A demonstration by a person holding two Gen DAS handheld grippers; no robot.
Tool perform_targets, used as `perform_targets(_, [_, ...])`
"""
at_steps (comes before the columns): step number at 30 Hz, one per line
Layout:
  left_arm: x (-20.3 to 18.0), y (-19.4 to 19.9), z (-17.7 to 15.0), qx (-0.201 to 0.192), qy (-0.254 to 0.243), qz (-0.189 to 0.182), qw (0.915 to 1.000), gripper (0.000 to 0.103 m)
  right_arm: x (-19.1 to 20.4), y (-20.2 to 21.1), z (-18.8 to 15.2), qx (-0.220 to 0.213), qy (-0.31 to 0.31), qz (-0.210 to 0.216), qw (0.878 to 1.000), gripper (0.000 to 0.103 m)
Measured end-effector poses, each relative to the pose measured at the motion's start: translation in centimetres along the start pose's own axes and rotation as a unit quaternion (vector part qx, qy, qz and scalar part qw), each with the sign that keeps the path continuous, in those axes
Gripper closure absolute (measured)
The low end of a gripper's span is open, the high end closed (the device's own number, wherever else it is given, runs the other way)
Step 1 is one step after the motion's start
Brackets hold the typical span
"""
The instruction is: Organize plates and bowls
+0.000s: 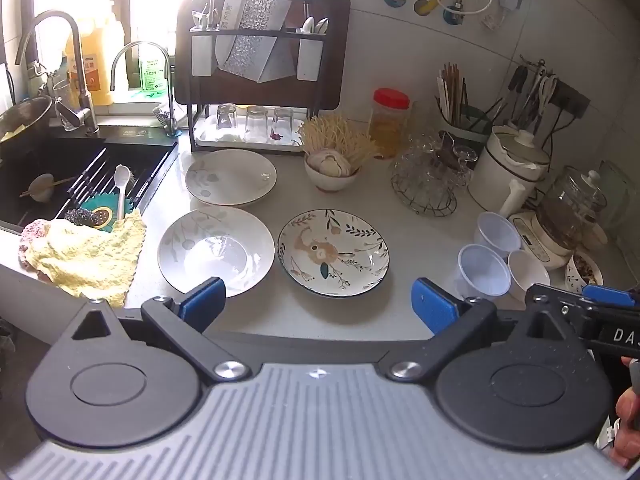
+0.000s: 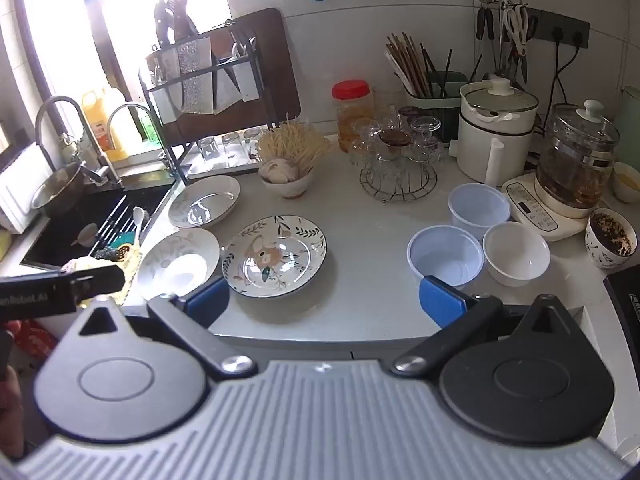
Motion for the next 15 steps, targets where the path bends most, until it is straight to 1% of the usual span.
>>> perform_targets(9, [0.1, 0.0, 0.1, -0.007, 0.002, -0.007, 0.9999, 0.002, 1.0, 0.0, 0.2, -0.002, 0.005, -0.002, 1.0, 0.0])
perform_targets(15, [0.0, 0.1, 0.1, -0.004, 0.001, -0.011, 0.9999, 0.002, 1.1, 0.0, 0.3, -0.003, 0.003, -0.008, 1.0, 0.0])
Point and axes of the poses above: each gripper's, at about its wrist camera, not at the fingertips, and y roughly against the way its jaws point, x to its left, z to its top, the point moved 5 cm from there along -y, roughly the way its jaws point, and after that the axes turned 9 degrees about y, right-handed, at the moved point
